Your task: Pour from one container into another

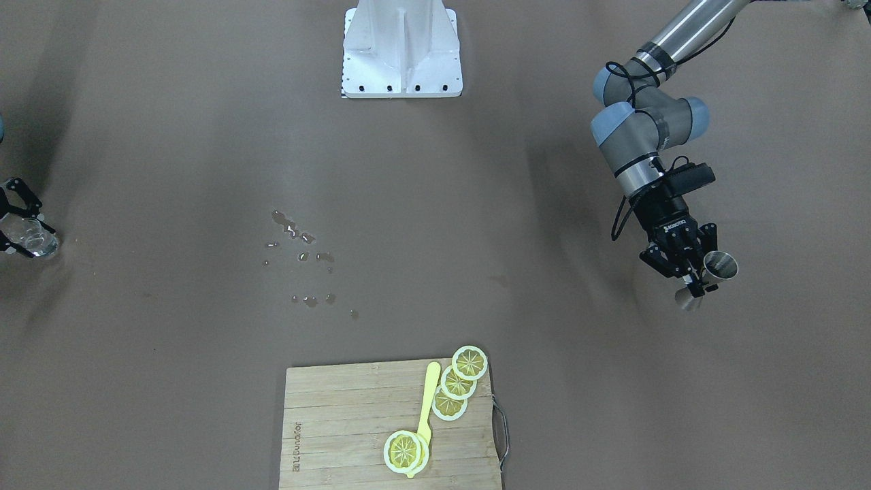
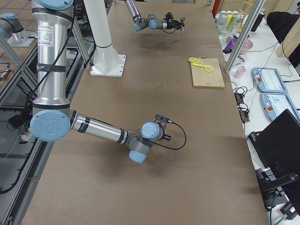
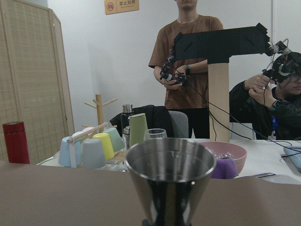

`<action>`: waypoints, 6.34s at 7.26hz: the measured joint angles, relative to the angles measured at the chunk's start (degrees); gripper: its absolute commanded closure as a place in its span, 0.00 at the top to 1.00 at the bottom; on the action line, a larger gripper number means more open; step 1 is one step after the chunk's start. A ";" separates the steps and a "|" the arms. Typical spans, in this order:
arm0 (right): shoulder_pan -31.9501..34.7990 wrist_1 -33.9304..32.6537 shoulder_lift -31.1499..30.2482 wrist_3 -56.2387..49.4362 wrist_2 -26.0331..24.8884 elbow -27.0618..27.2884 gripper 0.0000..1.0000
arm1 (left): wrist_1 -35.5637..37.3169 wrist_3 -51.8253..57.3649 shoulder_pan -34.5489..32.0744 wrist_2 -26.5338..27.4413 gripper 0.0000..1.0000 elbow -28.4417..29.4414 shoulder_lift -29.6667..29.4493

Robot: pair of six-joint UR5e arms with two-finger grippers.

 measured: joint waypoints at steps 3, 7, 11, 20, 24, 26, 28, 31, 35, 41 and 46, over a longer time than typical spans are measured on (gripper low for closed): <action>-0.02 -0.02 0.00 2.21 -0.18 -0.08 0.00 | 14.36 -15.20 0.12 1.36 0.00 -0.12 -0.82; -0.02 0.00 0.01 4.77 -2.42 0.03 0.99 | 15.78 -17.49 0.90 -4.65 0.00 -1.40 -0.79; -0.40 6.23 0.01 7.24 -4.02 -2.85 1.00 | 15.77 -16.88 2.81 -9.58 0.00 -3.89 -0.41; 1.95 9.28 -2.80 10.26 1.59 -2.56 1.00 | 15.94 -11.75 3.39 -10.73 0.66 -4.96 -0.14; 6.96 7.01 -5.45 11.26 5.59 -0.93 1.00 | 15.79 -11.79 3.62 -10.36 0.98 -4.96 -0.13; 8.13 -0.87 -8.65 12.88 7.32 3.35 1.00 | 15.71 -11.78 3.61 -10.21 0.98 -5.74 0.20; 8.84 -12.16 -10.66 13.17 8.76 8.02 1.00 | 16.03 -10.32 3.48 -9.93 0.98 -9.29 2.49; 10.39 -28.54 -12.65 13.19 8.54 15.44 1.00 | 16.11 -7.74 3.37 -9.79 0.98 -14.04 4.61; 15.91 -65.17 -11.55 12.18 2.36 28.88 1.00 | 16.12 1.83 2.44 -11.00 0.98 -22.15 7.77; 23.32 -91.40 -8.94 11.87 -1.24 36.99 1.00 | 13.73 29.05 -0.52 -32.54 0.98 -32.24 8.21; 25.26 -91.36 -10.24 11.89 -1.68 38.50 1.00 | 10.47 61.27 -6.37 -61.30 0.96 -31.94 6.14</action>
